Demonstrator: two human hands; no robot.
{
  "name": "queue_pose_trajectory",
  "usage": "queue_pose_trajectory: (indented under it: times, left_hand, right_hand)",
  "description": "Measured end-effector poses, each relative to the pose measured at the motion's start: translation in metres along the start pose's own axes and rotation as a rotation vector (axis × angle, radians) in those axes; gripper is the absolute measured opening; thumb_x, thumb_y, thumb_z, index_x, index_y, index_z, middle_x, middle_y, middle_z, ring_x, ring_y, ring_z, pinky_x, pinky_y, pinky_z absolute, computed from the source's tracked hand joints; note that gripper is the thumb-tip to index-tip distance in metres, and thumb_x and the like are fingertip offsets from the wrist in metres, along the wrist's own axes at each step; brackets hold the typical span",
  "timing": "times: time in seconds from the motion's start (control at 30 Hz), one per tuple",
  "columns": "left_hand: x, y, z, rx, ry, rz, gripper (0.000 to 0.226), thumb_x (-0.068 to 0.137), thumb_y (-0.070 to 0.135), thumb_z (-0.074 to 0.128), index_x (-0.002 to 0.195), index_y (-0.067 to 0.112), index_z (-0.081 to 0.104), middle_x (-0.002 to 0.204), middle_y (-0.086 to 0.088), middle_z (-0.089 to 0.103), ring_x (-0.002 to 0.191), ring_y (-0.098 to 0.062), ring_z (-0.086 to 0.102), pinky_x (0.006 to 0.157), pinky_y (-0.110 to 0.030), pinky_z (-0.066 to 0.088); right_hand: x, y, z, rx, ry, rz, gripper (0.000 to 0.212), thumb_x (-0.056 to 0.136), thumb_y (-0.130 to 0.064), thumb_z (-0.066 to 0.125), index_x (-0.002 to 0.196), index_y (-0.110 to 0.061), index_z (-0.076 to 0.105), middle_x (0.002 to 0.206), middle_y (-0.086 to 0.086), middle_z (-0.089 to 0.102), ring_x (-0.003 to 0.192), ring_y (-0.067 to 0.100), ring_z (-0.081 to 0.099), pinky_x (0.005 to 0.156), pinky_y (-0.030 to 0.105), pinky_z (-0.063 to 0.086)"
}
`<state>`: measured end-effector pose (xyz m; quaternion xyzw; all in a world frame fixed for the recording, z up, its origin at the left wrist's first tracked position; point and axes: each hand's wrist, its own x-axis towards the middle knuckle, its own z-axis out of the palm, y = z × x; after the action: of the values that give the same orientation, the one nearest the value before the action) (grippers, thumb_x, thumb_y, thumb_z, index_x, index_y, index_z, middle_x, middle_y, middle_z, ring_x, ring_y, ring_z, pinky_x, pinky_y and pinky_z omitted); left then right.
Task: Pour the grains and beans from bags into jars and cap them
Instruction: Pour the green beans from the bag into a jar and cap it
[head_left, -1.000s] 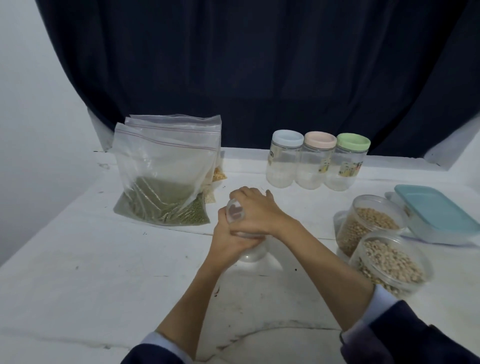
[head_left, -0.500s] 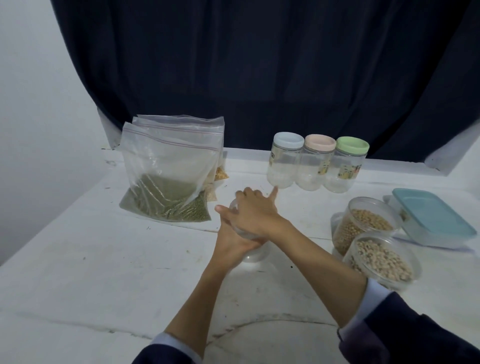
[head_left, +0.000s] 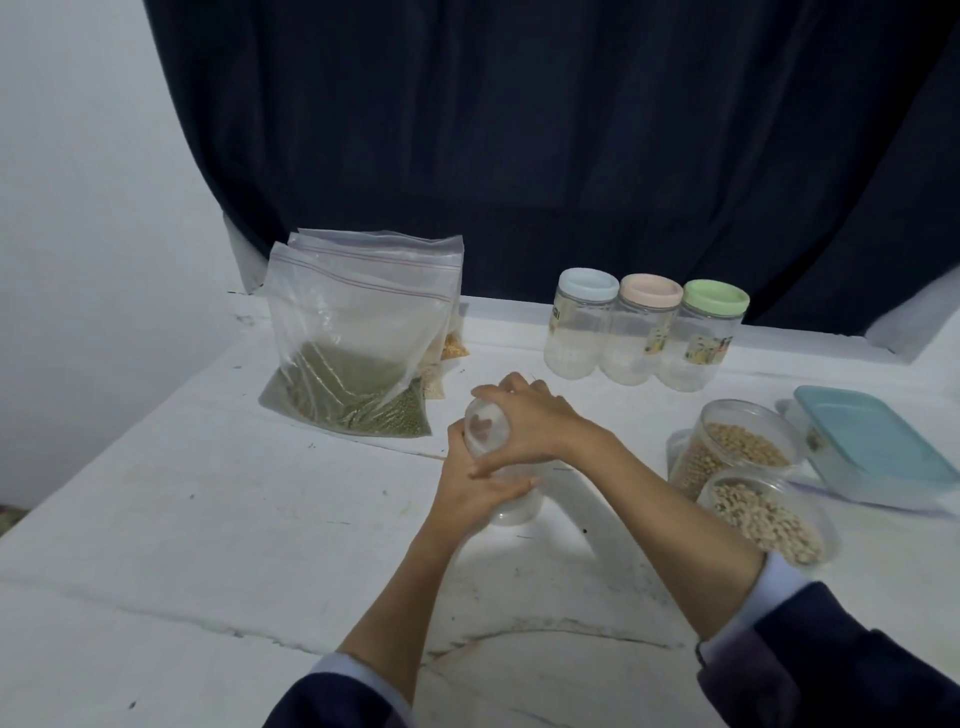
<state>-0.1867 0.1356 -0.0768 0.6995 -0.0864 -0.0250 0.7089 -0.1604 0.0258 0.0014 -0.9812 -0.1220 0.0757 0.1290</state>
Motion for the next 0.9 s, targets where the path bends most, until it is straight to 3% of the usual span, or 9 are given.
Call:
queue_pose_trajectory:
  times: [0.07, 0.17, 0.23, 0.37, 0.53, 0.6, 0.67, 0.73, 0.9]
  left_hand:
    - [0.005, -0.01, -0.001, 0.065, 0.019, -0.006, 0.086, 0.043, 0.024, 0.084, 0.114, 0.029, 0.036, 0.104, 0.014, 0.053, 0.092, 0.012, 0.057, 0.075, -0.008, 0.044]
    - [0.009, -0.02, -0.004, 0.125, 0.042, -0.004, 0.103, 0.035, 0.042, 0.087, 0.123, 0.027, 0.034, 0.119, 0.011, 0.05, 0.111, -0.001, 0.05, 0.084, -0.012, 0.041]
    - [0.007, -0.019, -0.005, 0.152, 0.054, -0.008, 0.105, 0.038, 0.038, 0.088, 0.127, 0.025, 0.034, 0.122, 0.01, 0.049, 0.113, -0.004, 0.049, 0.083, -0.009, 0.04]
    - [0.003, -0.023, -0.008, 0.16, 0.1, 0.04, 0.105, 0.044, 0.032, 0.089, 0.133, 0.021, 0.035, 0.126, 0.008, 0.048, 0.116, -0.006, 0.047, 0.084, -0.003, 0.035]
    - [-0.004, -0.023, -0.007, 0.118, 0.149, 0.041, 0.104, 0.04, 0.027, 0.089, 0.129, 0.022, 0.036, 0.123, 0.008, 0.046, 0.114, -0.003, 0.046, 0.081, 0.002, 0.036]
    - [-0.007, -0.023, -0.009, 0.094, 0.14, 0.034, 0.106, 0.035, 0.032, 0.09, 0.127, 0.025, 0.036, 0.121, 0.01, 0.047, 0.111, 0.001, 0.047, 0.079, -0.001, 0.038]
    - [-0.008, -0.021, -0.009, 0.106, 0.137, 0.042, 0.104, 0.042, 0.023, 0.093, 0.127, 0.024, 0.035, 0.12, 0.01, 0.047, 0.108, 0.0, 0.048, 0.075, 0.001, 0.038]
    - [-0.009, -0.018, -0.01, 0.113, 0.142, 0.045, 0.107, 0.049, 0.016, 0.093, 0.134, 0.02, 0.029, 0.126, 0.003, 0.045, 0.11, -0.007, 0.046, 0.072, 0.003, 0.037]
    - [-0.016, -0.017, -0.014, 0.106, 0.084, 0.022, 0.162, 0.015, 0.062, 0.084, 0.145, 0.018, -0.001, 0.138, 0.003, 0.027, 0.126, -0.011, 0.034, 0.091, -0.008, 0.034]
  right_hand:
    - [-0.001, 0.002, -0.007, 0.205, 0.16, -0.017, 0.084, 0.07, -0.045, 0.078, 0.142, -0.035, 0.036, 0.136, 0.0, 0.037, 0.124, 0.023, 0.036, 0.097, 0.036, 0.036]
    - [-0.003, 0.015, -0.025, 0.969, 0.395, 0.051, 0.053, 0.078, -0.034, 0.074, 0.125, -0.033, 0.05, 0.131, -0.001, 0.046, 0.114, 0.02, 0.048, 0.09, 0.034, 0.041]
    - [-0.004, 0.03, -0.024, 1.408, 0.425, 0.191, 0.043, 0.072, -0.043, 0.068, 0.112, -0.032, 0.052, 0.12, -0.001, 0.052, 0.102, 0.024, 0.053, 0.078, 0.035, 0.043]
    - [-0.006, 0.062, 0.018, 1.633, 0.428, 0.521, 0.011, 0.09, -0.035, 0.052, 0.088, -0.023, 0.055, 0.097, 0.007, 0.05, 0.076, 0.027, 0.051, 0.068, 0.036, 0.041]
    - [-0.011, 0.08, 0.066, 1.541, 0.479, 0.691, 0.011, 0.092, -0.004, 0.048, 0.083, -0.002, 0.054, 0.082, 0.019, 0.061, 0.056, 0.026, 0.061, 0.049, 0.032, 0.051]
    - [-0.01, 0.085, 0.079, 1.377, 0.52, 0.688, 0.004, 0.088, 0.002, 0.054, 0.087, 0.002, 0.058, 0.093, 0.024, 0.064, 0.063, 0.028, 0.063, 0.058, 0.032, 0.054]
    - [-0.01, 0.088, 0.085, 0.946, 0.529, 0.699, 0.021, 0.086, -0.007, 0.064, 0.106, 0.002, 0.061, 0.111, 0.021, 0.062, 0.093, 0.032, 0.063, 0.076, 0.029, 0.048]
    - [-0.015, 0.088, 0.089, 0.508, 0.482, 0.702, 0.039, 0.088, -0.023, 0.066, 0.119, -0.003, 0.056, 0.122, 0.016, 0.056, 0.118, 0.032, 0.049, 0.089, 0.033, 0.042]
    - [-0.013, 0.082, 0.086, 0.022, 0.355, 0.711, 0.049, 0.088, -0.038, 0.064, 0.127, -0.013, 0.047, 0.133, 0.013, 0.04, 0.125, 0.03, 0.035, 0.097, 0.038, 0.036]
